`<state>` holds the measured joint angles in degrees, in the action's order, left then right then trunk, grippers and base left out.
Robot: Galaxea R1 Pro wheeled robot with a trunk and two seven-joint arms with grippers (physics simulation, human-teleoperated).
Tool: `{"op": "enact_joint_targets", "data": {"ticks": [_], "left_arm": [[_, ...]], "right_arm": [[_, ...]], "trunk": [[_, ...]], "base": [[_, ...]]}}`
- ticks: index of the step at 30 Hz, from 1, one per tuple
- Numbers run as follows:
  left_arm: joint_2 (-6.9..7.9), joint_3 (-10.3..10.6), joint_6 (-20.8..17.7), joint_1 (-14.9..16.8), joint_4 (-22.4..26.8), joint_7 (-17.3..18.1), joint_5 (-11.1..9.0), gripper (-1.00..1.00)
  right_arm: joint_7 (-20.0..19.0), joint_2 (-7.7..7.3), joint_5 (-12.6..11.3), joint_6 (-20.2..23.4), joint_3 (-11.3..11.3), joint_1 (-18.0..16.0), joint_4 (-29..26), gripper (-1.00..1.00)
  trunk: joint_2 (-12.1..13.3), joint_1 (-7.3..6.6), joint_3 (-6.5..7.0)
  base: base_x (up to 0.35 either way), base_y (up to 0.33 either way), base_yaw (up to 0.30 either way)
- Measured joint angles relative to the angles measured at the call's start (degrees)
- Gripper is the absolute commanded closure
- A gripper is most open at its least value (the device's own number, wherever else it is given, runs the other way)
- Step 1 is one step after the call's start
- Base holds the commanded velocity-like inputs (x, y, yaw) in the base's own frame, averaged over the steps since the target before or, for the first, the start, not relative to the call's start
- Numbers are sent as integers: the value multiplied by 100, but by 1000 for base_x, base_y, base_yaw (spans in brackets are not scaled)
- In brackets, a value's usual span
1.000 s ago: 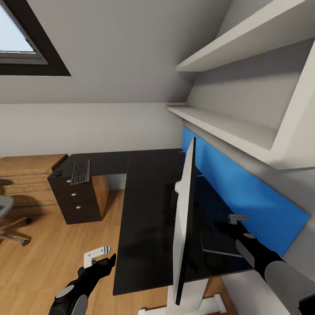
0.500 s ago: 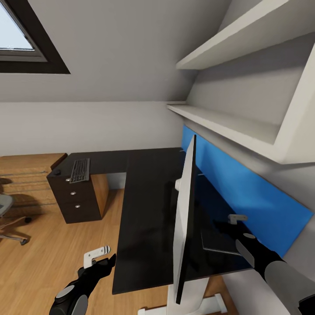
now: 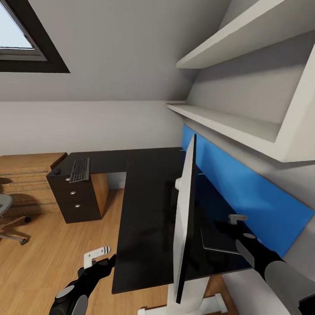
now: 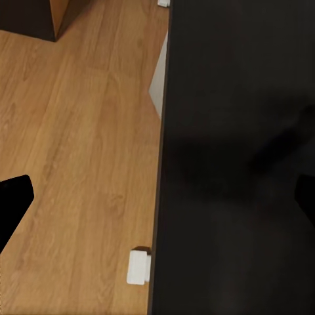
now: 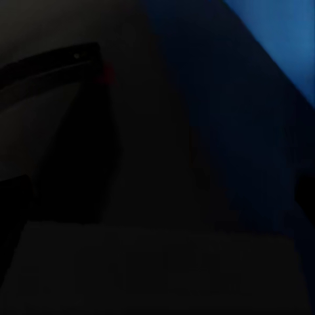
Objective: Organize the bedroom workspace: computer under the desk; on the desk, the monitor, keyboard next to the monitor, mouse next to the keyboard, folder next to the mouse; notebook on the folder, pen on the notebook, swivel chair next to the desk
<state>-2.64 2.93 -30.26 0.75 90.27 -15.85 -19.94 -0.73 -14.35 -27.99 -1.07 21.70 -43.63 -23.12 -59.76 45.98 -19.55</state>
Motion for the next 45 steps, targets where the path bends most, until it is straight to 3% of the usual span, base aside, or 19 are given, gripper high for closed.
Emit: {"op": "enact_joint_targets", "data": {"ticks": [27,45], "left_arm": [[8,0,-10,0,-37,12,-9,-100],[7,0,-6,0,52,12,-11,-100]], "right_arm": [[197,8,-19,350,5,-12,55,-100],[240,10,-22,469,3,-12,48,-100]], "trunk": [[0,0,0],[-721,395,-323]], "base": [[58,0,0],[0,0,0]]}}
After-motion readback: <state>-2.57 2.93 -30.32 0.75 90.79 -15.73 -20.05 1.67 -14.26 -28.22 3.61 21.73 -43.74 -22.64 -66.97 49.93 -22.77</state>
